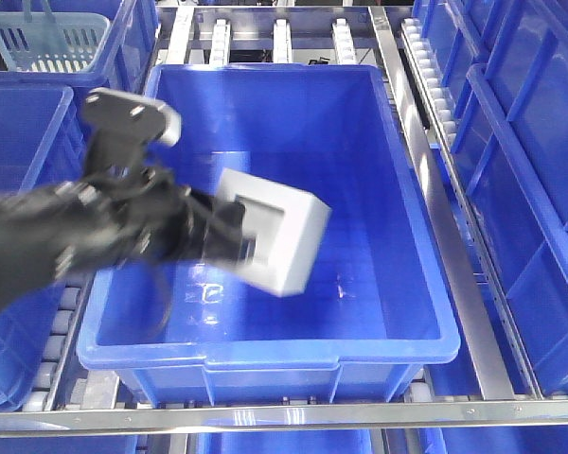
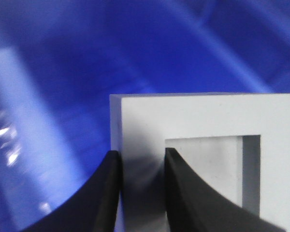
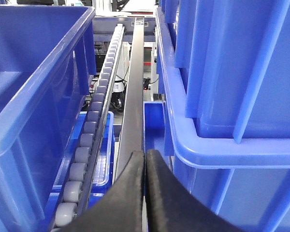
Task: Sort gray base to blue bin
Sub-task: 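Lower the gray block into the blue bin with the left gripper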
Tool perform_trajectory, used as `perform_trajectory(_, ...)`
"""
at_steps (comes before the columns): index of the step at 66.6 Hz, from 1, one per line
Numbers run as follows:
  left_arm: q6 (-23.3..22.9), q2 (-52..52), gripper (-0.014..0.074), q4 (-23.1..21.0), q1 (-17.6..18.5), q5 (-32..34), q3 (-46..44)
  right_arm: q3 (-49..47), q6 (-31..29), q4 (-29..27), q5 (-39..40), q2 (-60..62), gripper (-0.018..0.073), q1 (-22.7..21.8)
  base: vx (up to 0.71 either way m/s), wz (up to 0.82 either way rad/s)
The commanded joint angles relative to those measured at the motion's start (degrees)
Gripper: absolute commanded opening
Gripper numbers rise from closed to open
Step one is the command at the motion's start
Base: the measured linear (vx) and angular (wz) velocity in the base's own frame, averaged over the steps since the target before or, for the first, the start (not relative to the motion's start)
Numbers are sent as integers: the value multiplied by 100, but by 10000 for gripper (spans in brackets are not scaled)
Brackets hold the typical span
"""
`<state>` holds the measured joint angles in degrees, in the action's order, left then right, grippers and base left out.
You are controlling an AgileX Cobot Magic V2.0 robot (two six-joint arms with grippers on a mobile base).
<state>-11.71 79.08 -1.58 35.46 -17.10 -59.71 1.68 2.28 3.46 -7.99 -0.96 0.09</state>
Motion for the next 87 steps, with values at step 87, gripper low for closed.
perform_trajectory(87, -214, 3550, 348, 290, -619, -2668, -3979, 97, -38, 37, 451, -57, -9, 13, 0, 0)
